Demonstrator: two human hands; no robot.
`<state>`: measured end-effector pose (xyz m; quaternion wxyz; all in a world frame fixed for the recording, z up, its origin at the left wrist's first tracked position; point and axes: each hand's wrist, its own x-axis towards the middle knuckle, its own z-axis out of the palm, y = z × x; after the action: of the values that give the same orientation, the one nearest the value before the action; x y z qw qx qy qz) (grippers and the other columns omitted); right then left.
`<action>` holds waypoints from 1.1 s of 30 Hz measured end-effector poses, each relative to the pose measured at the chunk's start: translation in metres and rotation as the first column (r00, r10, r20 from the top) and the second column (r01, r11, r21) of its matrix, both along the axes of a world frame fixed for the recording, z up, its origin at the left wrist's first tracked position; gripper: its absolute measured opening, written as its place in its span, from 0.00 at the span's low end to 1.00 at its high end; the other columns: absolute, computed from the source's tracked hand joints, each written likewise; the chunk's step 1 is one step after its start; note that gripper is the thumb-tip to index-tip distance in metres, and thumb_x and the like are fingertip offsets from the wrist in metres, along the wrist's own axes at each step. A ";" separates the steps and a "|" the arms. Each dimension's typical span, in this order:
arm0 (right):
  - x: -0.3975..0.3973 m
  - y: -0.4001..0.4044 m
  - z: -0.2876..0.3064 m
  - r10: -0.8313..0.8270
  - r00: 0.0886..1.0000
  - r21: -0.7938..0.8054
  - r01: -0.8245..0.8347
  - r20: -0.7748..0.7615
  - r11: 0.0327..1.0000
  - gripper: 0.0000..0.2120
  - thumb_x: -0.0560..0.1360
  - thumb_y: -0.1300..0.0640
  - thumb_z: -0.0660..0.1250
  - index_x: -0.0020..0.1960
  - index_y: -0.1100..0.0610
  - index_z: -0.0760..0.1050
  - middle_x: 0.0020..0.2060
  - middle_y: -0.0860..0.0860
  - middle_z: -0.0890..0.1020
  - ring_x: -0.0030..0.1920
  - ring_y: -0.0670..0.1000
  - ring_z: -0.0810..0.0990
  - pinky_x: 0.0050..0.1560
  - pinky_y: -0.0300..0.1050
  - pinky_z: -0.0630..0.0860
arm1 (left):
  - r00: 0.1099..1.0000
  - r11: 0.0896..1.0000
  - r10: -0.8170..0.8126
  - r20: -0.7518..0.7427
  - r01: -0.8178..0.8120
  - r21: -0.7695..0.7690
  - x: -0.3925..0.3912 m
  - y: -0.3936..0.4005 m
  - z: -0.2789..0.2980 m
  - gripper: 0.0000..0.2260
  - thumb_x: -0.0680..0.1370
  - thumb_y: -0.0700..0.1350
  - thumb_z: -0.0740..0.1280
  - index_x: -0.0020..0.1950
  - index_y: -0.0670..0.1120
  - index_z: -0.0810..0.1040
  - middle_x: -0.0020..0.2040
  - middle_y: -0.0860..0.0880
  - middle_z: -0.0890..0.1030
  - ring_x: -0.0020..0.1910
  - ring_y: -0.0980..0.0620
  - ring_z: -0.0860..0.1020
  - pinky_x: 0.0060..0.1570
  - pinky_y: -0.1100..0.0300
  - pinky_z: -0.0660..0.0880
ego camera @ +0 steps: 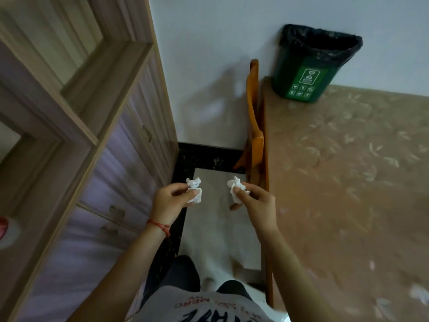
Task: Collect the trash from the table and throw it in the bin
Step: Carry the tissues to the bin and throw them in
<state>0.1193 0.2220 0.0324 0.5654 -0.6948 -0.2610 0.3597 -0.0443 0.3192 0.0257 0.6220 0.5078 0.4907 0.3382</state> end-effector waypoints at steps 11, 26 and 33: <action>0.054 0.161 0.011 -0.125 0.991 0.071 0.122 0.051 0.990 0.05 0.72 0.58 0.70 0.46 0.51 0.82 0.35 0.39 0.84 0.40 0.39 0.82 0.37 0.29 0.75 | 0.987 0.988 -0.157 0.045 0.157 0.005 0.068 0.186 -0.005 0.11 0.69 0.33 0.71 0.32 0.50 0.82 0.28 0.54 0.83 0.32 0.58 0.81 0.33 0.66 0.79; 0.117 0.305 0.032 -0.229 0.973 0.096 0.227 0.014 0.969 0.07 0.72 0.55 0.69 0.49 0.53 0.82 0.38 0.42 0.85 0.41 0.45 0.83 0.39 0.33 0.77 | 0.953 0.957 -0.291 0.090 0.291 0.011 0.149 0.353 0.016 0.06 0.69 0.34 0.71 0.37 0.44 0.82 0.29 0.53 0.83 0.33 0.57 0.82 0.33 0.67 0.77; 0.169 0.352 0.027 -0.266 0.964 0.098 0.267 -0.020 0.959 0.07 0.72 0.55 0.70 0.48 0.51 0.83 0.41 0.49 0.86 0.45 0.51 0.83 0.47 0.45 0.80 | 0.952 0.952 -0.304 0.048 0.302 0.045 0.213 0.399 0.019 0.07 0.68 0.33 0.72 0.36 0.45 0.81 0.27 0.56 0.83 0.30 0.61 0.80 0.30 0.70 0.76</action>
<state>0.2879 0.5741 0.0595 0.6436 -0.6934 -0.1809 0.2689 0.1688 0.7178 0.0447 0.6700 0.5792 0.3837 0.2616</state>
